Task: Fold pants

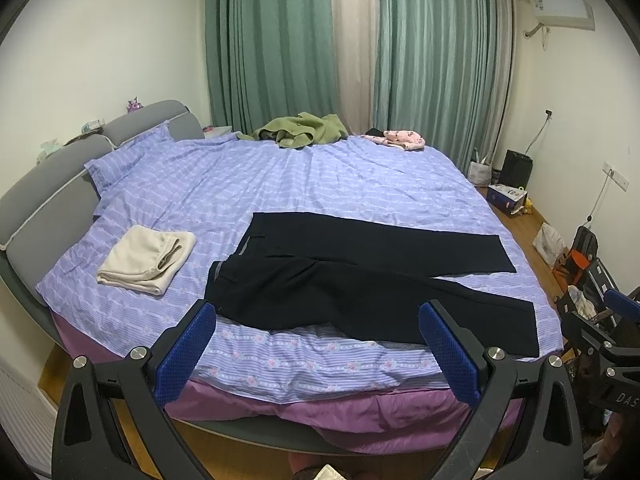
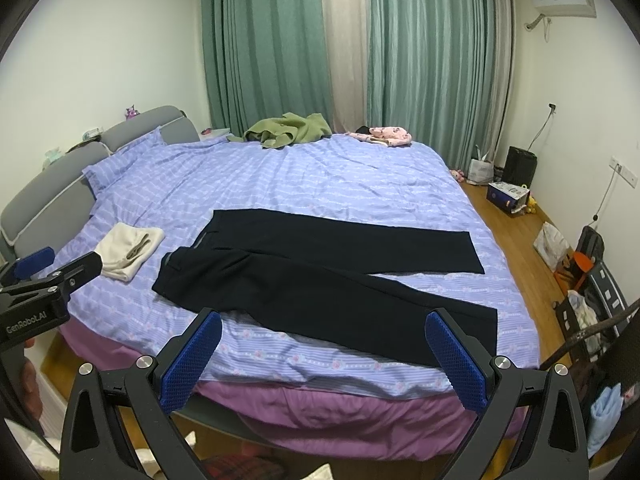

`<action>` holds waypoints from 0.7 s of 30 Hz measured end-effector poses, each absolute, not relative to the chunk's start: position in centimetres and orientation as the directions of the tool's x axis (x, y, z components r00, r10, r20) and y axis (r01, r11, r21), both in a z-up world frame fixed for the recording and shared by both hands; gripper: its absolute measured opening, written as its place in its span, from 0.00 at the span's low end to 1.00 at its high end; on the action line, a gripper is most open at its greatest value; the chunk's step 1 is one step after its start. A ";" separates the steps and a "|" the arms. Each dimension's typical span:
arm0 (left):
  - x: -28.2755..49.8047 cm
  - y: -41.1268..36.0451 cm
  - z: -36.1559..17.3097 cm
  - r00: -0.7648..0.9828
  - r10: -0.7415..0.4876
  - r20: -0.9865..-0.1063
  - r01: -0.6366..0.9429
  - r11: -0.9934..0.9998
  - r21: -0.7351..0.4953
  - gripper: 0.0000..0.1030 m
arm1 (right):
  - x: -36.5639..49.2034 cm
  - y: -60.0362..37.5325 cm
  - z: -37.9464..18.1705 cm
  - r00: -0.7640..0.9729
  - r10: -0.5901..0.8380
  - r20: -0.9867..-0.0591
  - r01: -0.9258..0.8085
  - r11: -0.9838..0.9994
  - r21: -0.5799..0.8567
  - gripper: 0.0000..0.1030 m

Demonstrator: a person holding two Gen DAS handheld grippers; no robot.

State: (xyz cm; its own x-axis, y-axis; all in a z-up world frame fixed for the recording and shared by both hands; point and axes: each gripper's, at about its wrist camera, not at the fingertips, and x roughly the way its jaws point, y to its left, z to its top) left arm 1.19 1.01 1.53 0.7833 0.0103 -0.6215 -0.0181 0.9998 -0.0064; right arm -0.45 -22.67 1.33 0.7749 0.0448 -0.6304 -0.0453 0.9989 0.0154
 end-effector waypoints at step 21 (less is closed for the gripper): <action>4.6 5.9 -2.8 0.772 0.107 -0.626 -0.089 0.994 0.061 1.00 | 2.8 -20.8 -1.5 0.754 0.056 -0.654 -0.056 0.998 0.021 1.00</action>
